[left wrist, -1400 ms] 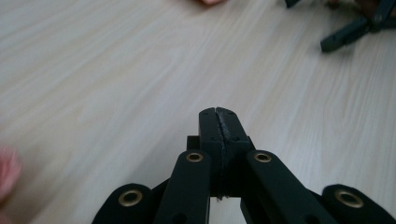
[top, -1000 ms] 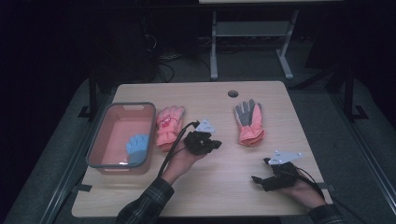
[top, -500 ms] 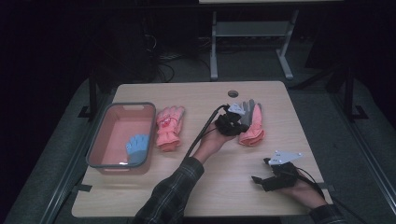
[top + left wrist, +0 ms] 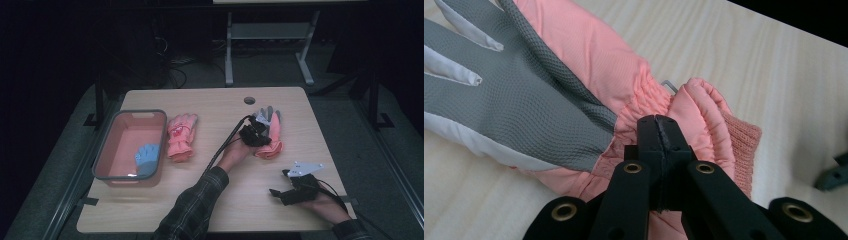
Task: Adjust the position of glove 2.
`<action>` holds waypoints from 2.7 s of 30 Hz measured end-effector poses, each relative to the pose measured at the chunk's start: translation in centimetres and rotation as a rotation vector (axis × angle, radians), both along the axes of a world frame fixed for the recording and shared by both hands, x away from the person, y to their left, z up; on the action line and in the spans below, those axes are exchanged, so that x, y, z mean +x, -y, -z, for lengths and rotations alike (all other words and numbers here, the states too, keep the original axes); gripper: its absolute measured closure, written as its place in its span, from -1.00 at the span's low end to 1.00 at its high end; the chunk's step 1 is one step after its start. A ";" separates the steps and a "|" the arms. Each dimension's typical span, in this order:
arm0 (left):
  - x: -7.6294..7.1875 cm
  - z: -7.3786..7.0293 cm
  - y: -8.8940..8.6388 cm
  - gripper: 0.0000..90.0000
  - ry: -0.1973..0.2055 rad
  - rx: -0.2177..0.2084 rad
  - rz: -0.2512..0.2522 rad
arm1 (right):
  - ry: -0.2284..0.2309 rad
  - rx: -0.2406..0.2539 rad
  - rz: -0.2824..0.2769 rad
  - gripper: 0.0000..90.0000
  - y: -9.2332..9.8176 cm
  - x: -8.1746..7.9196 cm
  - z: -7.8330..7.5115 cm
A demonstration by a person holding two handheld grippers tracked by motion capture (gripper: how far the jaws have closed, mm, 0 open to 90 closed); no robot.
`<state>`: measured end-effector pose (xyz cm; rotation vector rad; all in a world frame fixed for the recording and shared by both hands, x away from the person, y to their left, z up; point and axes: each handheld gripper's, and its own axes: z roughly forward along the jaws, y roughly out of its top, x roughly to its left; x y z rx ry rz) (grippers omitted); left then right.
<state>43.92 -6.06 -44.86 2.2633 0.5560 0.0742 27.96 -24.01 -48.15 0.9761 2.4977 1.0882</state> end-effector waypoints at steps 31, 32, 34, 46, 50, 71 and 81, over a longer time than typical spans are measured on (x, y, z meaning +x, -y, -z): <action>-9.6 -1.7 -12.0 0.99 -0.033 0.099 0.097 | 0.004 -0.001 -0.006 -0.72 0.0 0.0 0.0; -9.8 -1.7 -12.4 1.00 -0.032 0.101 0.096 | 0.003 -0.001 -0.007 -0.72 0.0 0.0 0.0; -10.3 -1.7 -13.2 0.99 -0.027 0.107 0.091 | 0.003 -0.001 -0.006 -0.72 0.0 0.0 0.0; -10.3 -2.9 -14.7 0.63 0.012 0.087 0.016 | 0.003 -0.001 -0.006 -0.72 0.0 0.0 0.0; -8.4 -4.7 -16.2 0.47 0.048 0.081 -0.108 | 0.006 -0.002 -0.007 -0.72 0.0 0.0 0.0; 0.1 -6.6 -22.0 0.21 0.037 0.231 -0.506 | 0.004 -0.001 -0.007 -0.72 0.0 0.0 0.0; 1.3 -4.8 -21.6 0.23 -0.006 0.349 -0.560 | 0.004 -0.001 -0.007 -0.72 0.0 0.0 0.0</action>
